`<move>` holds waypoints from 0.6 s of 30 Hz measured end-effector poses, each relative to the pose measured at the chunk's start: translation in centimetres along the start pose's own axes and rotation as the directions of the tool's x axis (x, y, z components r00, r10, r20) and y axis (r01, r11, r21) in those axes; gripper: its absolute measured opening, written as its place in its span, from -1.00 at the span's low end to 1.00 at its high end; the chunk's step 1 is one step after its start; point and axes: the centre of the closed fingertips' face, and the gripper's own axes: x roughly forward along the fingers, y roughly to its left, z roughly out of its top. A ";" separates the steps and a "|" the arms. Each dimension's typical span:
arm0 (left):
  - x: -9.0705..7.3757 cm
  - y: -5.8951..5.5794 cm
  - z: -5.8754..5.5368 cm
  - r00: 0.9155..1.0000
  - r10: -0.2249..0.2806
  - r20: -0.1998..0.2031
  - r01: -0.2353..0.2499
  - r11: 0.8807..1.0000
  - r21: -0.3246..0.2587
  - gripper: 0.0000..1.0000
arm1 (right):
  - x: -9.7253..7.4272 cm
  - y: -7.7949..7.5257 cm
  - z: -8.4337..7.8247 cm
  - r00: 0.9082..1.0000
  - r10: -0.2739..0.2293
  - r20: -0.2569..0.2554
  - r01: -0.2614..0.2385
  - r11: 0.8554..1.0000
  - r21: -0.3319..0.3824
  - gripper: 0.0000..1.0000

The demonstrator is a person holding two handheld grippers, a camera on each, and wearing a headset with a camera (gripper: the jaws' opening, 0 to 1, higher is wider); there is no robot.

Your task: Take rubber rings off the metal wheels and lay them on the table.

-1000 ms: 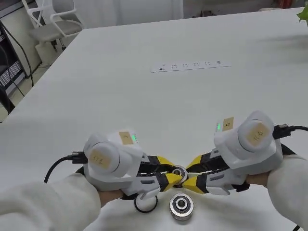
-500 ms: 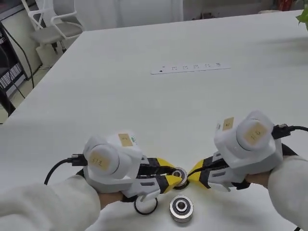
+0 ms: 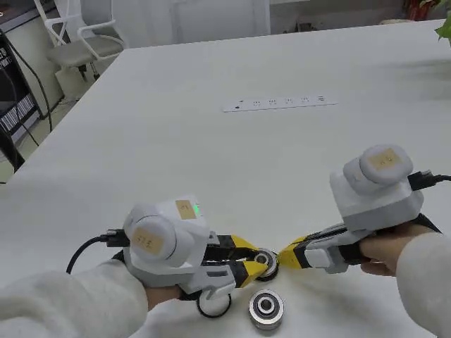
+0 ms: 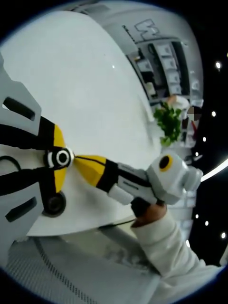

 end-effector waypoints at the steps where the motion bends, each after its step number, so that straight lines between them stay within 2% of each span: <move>1: 0.0 0.0 0.0 1.000 0.000 0.000 0.000 1.000 0.002 -0.72 | -0.1 0.2 0.1 1.000 0.007 0.005 -0.007 1.000 0.013 -1.00; 3: 0.0 0.0 0.0 1.000 0.001 0.000 -0.001 1.000 0.005 -0.72 | -0.1 0.9 0.5 0.999 0.039 0.027 -0.040 0.997 0.059 -1.00; 4: 0.0 0.0 0.0 1.000 0.001 0.002 -0.001 1.000 0.007 -0.72 | -0.1 0.9 0.3 0.999 0.037 0.014 -0.038 0.997 0.065 -1.00; 5: 0.0 0.0 0.0 1.000 0.002 0.002 -0.002 1.000 0.009 -0.72 | -0.1 0.9 0.2 1.000 0.027 0.015 -0.028 0.998 0.052 -1.00; 18: 0.0 -0.1 0.0 1.000 0.000 0.004 0.000 1.000 0.009 -0.72 | -0.1 1.7 0.4 0.999 0.041 0.011 -0.042 0.997 0.065 -1.00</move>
